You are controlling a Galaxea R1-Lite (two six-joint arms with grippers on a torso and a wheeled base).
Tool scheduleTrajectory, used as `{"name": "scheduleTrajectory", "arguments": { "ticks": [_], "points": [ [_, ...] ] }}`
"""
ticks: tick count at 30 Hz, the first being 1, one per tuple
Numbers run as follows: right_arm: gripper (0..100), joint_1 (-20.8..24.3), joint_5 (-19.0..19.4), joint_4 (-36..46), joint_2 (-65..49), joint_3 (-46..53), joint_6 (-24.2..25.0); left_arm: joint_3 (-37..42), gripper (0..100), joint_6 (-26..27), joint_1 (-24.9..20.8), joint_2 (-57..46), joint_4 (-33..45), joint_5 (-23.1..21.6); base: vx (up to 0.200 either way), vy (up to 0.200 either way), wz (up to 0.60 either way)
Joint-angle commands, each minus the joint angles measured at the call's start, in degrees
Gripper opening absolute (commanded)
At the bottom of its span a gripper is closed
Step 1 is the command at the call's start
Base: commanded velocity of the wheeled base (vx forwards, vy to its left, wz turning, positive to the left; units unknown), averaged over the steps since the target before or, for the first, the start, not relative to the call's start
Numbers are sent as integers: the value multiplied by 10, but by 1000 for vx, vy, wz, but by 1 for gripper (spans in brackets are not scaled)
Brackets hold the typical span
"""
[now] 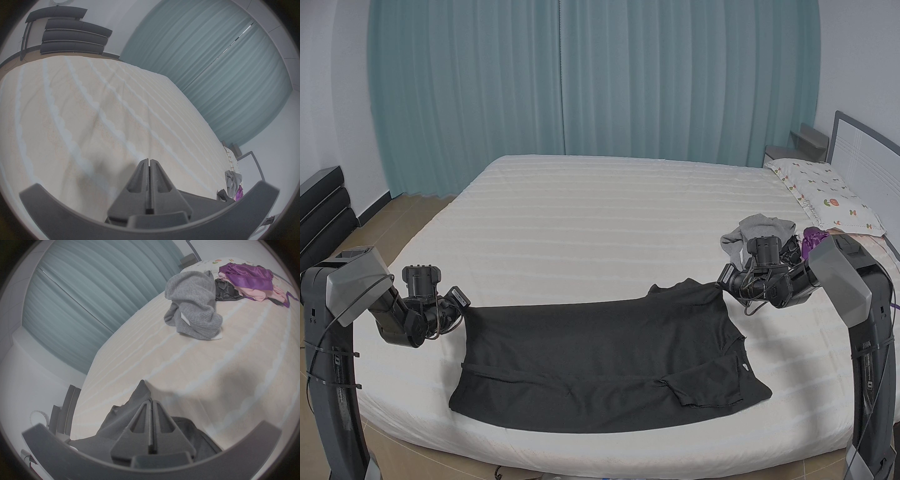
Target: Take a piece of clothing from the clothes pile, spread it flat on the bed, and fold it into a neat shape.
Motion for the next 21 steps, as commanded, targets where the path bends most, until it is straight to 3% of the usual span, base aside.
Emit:
{"name": "scheduleTrajectory", "arguments": {
  "ticks": [1, 8, 21],
  "points": [
    [0, -3, 12, 0, -42, 46, -1, 32, 0, 2, 0, -25, 0, -1, 0, 0, 0],
    [0, -2, 32, -13, -64, 111, -10, 73, 0, 7, -1, -26, -50, -2, 0, 0, 0],
    [0, -9, 61, -147, -116, 268, -19, 172, 0, 19, 5, -52, -115, -7, 0, 0, 0]
  ]
}}
